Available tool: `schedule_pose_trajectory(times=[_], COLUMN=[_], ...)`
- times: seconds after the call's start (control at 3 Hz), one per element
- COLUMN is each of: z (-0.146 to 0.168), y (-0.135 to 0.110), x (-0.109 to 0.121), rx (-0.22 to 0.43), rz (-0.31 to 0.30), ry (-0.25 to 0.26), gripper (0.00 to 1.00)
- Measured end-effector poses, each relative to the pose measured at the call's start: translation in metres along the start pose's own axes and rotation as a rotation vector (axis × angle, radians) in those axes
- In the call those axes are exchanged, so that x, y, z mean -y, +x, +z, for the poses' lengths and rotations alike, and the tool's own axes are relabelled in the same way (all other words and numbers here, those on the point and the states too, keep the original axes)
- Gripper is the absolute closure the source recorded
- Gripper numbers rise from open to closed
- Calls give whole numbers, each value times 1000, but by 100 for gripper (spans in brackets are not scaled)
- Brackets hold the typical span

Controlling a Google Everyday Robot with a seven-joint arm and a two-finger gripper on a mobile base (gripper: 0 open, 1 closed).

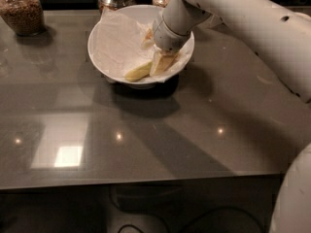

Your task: Pick banana from white bowl

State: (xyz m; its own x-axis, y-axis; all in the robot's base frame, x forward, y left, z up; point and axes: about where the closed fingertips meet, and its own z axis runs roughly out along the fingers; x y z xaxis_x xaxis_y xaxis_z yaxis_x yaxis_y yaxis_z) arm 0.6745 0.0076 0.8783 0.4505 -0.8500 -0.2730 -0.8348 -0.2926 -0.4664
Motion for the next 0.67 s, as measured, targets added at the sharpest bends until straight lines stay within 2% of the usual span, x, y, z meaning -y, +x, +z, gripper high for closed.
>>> schedule_pose_trajectory(times=[0.67], z=[23], y=[32], x=[-10], rx=[-88], rz=[2], ry=[-24], gripper=[43])
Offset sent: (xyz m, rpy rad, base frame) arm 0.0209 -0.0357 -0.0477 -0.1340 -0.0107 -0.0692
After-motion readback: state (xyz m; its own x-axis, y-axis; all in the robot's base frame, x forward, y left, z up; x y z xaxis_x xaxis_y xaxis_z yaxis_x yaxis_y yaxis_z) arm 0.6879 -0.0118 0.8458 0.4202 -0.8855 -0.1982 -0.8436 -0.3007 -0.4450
